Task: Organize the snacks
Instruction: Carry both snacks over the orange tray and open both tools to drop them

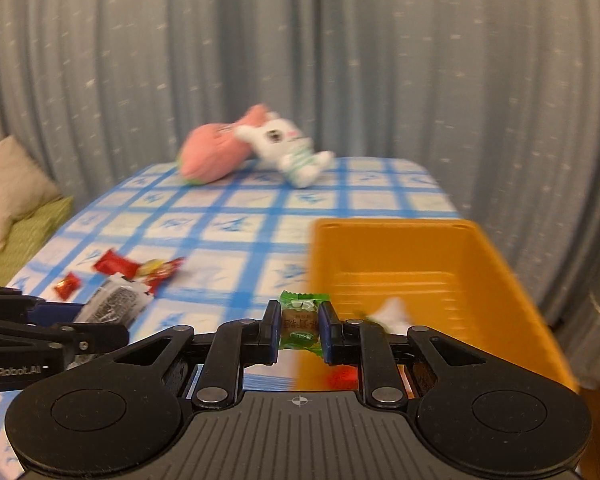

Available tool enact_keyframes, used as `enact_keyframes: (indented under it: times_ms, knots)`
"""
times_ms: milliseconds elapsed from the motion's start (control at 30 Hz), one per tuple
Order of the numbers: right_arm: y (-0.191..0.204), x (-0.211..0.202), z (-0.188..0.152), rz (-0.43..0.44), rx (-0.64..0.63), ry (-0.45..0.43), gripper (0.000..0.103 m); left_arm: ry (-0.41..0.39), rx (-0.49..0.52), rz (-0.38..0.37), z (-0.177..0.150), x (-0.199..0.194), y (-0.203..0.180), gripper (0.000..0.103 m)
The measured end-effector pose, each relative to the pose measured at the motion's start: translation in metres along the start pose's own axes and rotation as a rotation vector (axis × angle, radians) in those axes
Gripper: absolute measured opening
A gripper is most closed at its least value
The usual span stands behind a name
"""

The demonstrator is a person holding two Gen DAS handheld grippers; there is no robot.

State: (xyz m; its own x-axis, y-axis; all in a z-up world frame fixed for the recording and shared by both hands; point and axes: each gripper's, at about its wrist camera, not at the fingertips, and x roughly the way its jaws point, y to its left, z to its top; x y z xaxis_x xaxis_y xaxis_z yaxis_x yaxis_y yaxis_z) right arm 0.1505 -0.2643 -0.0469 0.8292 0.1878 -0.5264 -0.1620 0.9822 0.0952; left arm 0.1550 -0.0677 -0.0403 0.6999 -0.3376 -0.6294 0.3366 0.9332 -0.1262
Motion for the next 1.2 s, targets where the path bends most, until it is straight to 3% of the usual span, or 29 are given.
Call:
enact_keyframes:
  times_ms: [233,533,1200]
  knots:
    - [-0.057,-0.021,0.004,-0.072,0.05,-0.018,0.02,-0.012,0.047,-0.069,0.02,0.016,-0.052,0.034]
    - [-0.107,-0.033,0.008,-0.098,0.156,-0.045,0.02,0.002,0.068,-0.097,0.032,0.043,-0.09,0.034]
    - [-0.124,-0.019,0.004,-0.111,0.2,-0.012,0.02,0.02,0.063,-0.109,0.04,0.086,-0.107,0.036]
